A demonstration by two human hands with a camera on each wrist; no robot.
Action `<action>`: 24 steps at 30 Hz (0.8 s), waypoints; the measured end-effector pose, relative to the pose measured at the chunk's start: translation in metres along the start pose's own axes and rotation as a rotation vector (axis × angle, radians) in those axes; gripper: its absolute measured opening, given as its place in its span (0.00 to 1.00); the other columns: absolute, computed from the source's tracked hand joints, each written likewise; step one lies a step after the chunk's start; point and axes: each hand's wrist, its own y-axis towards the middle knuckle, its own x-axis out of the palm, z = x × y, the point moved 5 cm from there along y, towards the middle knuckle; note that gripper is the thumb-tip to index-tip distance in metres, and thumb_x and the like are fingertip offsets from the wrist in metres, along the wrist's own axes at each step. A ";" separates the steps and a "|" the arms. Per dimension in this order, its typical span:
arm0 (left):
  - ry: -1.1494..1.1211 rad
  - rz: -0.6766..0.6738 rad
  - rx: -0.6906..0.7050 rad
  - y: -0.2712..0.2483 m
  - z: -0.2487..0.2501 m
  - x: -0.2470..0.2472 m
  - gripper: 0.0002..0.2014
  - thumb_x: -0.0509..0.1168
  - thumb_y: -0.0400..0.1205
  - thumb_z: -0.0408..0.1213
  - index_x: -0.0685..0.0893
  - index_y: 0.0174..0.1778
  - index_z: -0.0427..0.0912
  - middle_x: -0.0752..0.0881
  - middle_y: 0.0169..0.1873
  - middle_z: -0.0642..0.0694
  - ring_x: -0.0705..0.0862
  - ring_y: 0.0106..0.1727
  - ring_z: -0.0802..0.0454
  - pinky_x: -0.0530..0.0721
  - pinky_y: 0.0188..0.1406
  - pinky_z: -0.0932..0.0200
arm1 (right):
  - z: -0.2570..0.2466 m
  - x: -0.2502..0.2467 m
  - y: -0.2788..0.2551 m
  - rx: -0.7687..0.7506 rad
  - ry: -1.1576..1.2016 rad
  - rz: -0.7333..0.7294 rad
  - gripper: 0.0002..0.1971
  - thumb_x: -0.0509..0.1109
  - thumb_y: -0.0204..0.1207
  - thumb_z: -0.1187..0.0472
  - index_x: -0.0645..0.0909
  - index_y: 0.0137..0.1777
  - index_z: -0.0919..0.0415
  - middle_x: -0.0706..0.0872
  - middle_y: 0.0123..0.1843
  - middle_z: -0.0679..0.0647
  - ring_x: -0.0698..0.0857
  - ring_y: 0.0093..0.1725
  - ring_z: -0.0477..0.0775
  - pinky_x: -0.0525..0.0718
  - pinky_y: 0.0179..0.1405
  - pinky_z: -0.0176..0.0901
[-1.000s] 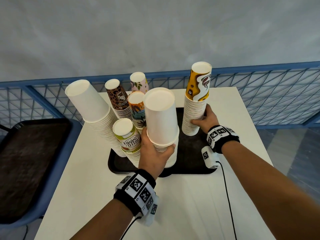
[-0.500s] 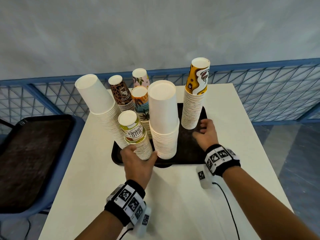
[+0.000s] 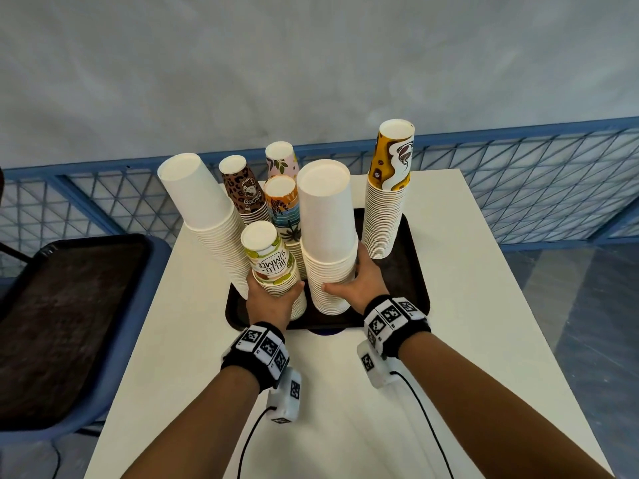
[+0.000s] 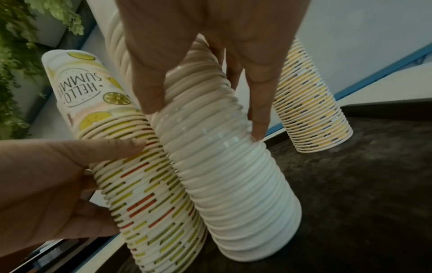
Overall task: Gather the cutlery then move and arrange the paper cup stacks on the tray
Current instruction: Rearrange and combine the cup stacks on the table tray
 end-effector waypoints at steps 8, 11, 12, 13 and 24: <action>-0.033 -0.002 0.019 0.008 -0.004 0.003 0.40 0.79 0.66 0.33 0.66 0.73 0.42 0.80 0.66 0.43 0.78 0.67 0.45 0.72 0.61 0.61 | -0.005 -0.010 0.008 0.003 0.007 0.008 0.50 0.83 0.56 0.67 0.59 0.78 0.54 0.77 0.71 0.53 0.73 0.68 0.47 0.72 0.71 0.44; -0.039 -0.016 0.024 0.009 -0.001 0.006 0.40 0.79 0.66 0.34 0.67 0.73 0.43 0.80 0.66 0.44 0.78 0.67 0.46 0.72 0.63 0.60 | -0.007 -0.010 0.009 -0.005 0.020 -0.004 0.50 0.82 0.57 0.69 0.59 0.78 0.54 0.76 0.71 0.52 0.71 0.65 0.42 0.71 0.68 0.39; -0.030 -0.024 0.025 0.010 -0.001 0.006 0.40 0.79 0.66 0.34 0.67 0.73 0.43 0.80 0.66 0.44 0.78 0.67 0.46 0.72 0.63 0.61 | -0.007 -0.010 0.009 -0.007 0.023 -0.003 0.50 0.82 0.57 0.69 0.60 0.78 0.55 0.76 0.71 0.52 0.71 0.65 0.43 0.71 0.68 0.39; -0.022 -0.033 0.028 0.011 0.000 0.007 0.40 0.79 0.67 0.34 0.67 0.73 0.43 0.80 0.66 0.44 0.78 0.67 0.45 0.71 0.63 0.61 | -0.007 -0.010 0.010 -0.010 0.027 -0.001 0.49 0.82 0.57 0.69 0.60 0.78 0.55 0.76 0.71 0.52 0.71 0.66 0.43 0.71 0.68 0.39; -0.018 -0.269 0.027 0.007 -0.012 0.013 0.40 0.81 0.59 0.42 0.73 0.67 0.49 0.82 0.63 0.51 0.80 0.64 0.53 0.77 0.69 0.48 | 0.003 -0.008 0.015 0.017 -0.030 -0.009 0.50 0.81 0.61 0.64 0.55 0.79 0.57 0.68 0.78 0.55 0.67 0.75 0.49 0.65 0.77 0.48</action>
